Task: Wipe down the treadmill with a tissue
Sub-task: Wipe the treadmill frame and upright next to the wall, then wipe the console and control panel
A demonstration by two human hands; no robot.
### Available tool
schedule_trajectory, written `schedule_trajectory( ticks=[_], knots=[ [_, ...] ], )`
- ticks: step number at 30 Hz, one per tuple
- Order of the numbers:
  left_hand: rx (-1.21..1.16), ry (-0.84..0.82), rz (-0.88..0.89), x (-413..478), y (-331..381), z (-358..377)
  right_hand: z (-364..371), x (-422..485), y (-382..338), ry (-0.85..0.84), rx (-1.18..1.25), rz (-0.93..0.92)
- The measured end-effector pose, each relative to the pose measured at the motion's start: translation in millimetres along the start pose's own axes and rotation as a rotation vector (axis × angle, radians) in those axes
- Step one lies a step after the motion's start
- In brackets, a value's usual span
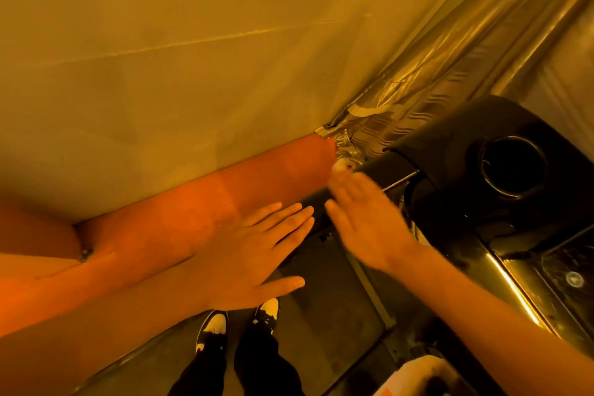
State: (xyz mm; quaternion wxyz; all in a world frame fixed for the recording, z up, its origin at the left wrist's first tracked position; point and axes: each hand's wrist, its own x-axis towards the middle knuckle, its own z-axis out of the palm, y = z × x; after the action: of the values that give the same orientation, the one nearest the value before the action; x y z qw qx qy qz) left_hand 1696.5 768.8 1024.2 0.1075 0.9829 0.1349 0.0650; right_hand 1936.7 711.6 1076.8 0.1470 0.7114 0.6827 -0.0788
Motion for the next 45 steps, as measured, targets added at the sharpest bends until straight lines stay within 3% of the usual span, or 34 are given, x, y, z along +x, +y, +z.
schedule_trajectory(
  ticks=[3,11,23,28,34,41,45],
  knots=[
    [0.004,0.010,-0.001,0,0,-1,10,-15,-17,0.023,0.093,-0.123],
    [-0.015,-0.012,0.009,2,0,-3,23,-3,-11,0.131,0.024,-0.097],
    [-0.012,-0.021,-0.003,0,3,-1,25,-3,-12,0.477,0.135,-0.032],
    [-0.009,-0.022,0.038,23,2,-6,6,-40,12,0.626,0.161,0.143],
    [-0.030,-0.007,0.151,116,13,-14,-10,-101,68,0.727,0.200,0.469],
    [-0.065,0.034,0.223,206,23,-7,-15,-125,119,0.691,0.138,0.813],
    [-0.093,0.049,0.250,222,29,3,-12,-121,119,0.593,0.103,0.868]
  ],
)
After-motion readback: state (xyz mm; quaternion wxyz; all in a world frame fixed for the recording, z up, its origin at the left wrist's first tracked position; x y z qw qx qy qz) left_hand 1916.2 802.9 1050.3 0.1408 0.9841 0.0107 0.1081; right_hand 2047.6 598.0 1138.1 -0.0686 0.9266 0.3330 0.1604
